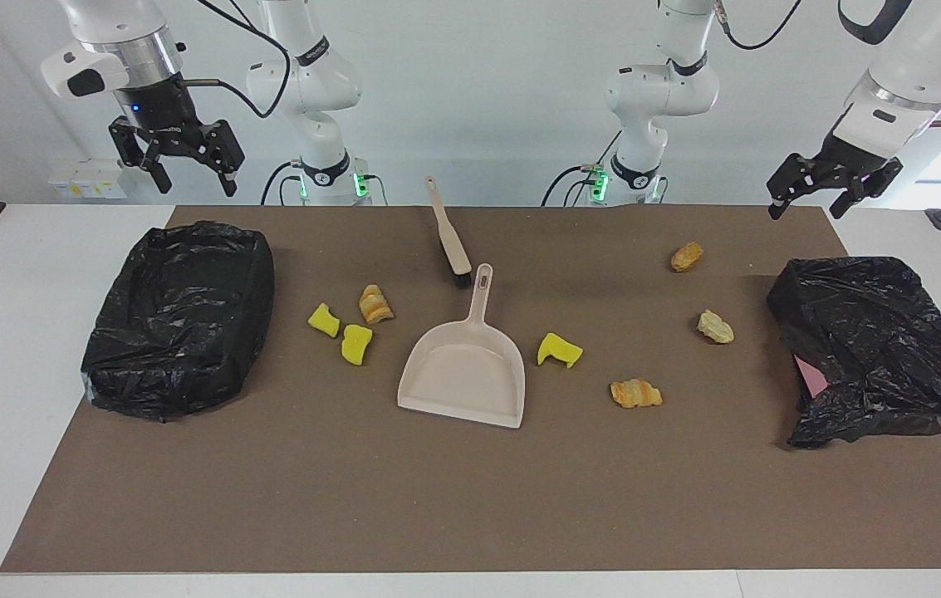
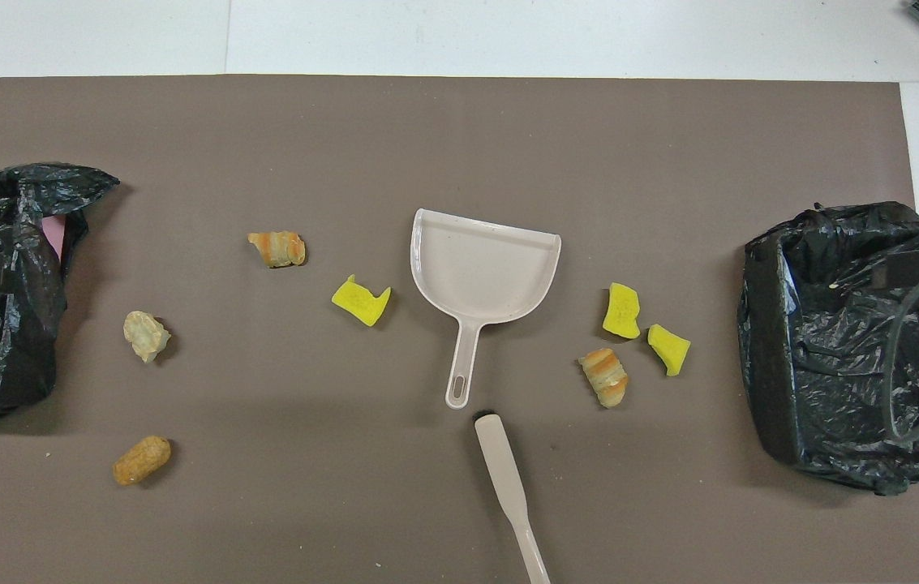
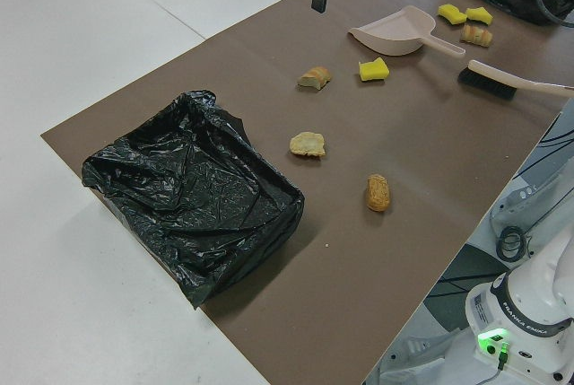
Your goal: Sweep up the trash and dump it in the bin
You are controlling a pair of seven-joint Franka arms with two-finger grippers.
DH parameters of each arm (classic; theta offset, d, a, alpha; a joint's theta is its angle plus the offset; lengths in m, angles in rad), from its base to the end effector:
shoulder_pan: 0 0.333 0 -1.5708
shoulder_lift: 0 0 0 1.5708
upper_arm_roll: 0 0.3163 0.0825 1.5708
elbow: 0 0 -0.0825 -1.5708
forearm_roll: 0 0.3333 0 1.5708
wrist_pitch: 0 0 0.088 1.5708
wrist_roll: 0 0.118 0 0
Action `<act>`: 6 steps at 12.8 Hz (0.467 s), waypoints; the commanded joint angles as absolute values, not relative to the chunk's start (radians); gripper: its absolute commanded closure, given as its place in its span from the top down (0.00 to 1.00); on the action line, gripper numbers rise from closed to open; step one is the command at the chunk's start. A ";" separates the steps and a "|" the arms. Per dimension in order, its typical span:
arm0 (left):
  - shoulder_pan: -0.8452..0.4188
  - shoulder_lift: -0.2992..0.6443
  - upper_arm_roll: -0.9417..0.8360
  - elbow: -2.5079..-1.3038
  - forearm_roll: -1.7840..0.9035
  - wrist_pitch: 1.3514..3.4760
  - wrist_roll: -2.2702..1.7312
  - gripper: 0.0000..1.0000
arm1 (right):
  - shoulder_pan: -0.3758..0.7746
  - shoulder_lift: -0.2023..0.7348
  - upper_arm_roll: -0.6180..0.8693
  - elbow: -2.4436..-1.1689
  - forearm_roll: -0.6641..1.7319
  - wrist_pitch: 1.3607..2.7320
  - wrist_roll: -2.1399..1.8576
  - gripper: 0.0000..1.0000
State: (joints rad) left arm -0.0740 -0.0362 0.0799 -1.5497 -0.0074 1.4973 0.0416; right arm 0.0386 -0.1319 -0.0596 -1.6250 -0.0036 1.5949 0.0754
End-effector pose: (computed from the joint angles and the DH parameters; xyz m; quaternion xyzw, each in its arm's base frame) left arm 0.4851 0.0028 0.6341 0.9998 -0.0181 -0.0080 0.0053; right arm 0.4655 -0.0125 0.6570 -0.9975 0.0481 -0.0507 0.0035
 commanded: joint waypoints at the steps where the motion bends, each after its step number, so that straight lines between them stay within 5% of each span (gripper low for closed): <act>1: -0.077 -0.058 0.087 -1.558 -0.015 1.474 0.055 1.00 | 0.034 -0.150 -0.057 -1.640 0.008 1.577 0.052 1.00; 6: -0.071 -0.060 0.086 -1.558 -0.015 1.447 0.055 1.00 | 0.026 -0.149 -0.060 -1.635 0.011 1.574 0.054 1.00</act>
